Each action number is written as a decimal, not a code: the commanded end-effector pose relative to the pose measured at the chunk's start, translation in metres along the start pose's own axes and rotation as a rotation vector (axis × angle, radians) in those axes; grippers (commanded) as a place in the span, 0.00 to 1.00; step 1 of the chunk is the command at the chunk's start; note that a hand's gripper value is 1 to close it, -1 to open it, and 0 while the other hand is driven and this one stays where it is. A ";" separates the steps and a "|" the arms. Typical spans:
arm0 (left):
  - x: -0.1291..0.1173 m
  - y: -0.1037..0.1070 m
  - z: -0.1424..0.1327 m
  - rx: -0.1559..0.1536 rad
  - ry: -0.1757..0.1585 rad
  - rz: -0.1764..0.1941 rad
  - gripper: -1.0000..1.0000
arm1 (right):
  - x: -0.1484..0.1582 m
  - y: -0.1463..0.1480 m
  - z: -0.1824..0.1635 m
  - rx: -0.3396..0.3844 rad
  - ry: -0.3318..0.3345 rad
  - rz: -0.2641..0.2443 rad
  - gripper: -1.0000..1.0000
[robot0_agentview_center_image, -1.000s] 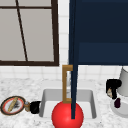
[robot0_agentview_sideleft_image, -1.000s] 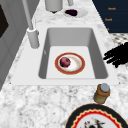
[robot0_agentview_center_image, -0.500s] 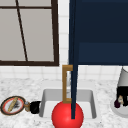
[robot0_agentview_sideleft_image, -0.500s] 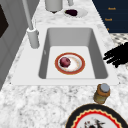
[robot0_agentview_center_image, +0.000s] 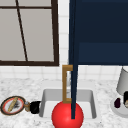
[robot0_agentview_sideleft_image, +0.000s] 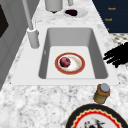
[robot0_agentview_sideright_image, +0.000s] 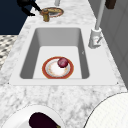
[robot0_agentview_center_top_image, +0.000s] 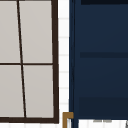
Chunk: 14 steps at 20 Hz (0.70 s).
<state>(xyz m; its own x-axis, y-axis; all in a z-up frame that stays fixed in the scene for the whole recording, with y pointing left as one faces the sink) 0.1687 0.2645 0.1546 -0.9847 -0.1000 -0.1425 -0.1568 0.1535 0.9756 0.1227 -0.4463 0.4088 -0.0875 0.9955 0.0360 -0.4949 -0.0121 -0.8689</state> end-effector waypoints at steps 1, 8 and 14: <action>0.000 0.000 0.000 0.000 0.000 0.000 0.50 | -0.006 0.014 -0.021 -0.011 0.067 -0.004 1.00; 0.000 0.000 0.000 0.000 0.000 0.000 0.50 | -0.010 0.047 -0.036 -0.023 0.267 -0.017 1.00; 0.000 0.000 0.000 0.000 0.000 0.000 0.50 | -0.019 0.066 -0.104 0.018 0.270 0.041 1.00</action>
<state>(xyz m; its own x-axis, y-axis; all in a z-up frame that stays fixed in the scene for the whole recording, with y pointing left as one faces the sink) 0.1687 0.2645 0.1546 -0.9847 -0.1000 -0.1425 -0.1568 0.1535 0.9756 0.1580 -0.4562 0.3190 0.1047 0.9892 -0.1025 -0.5164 -0.0340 -0.8557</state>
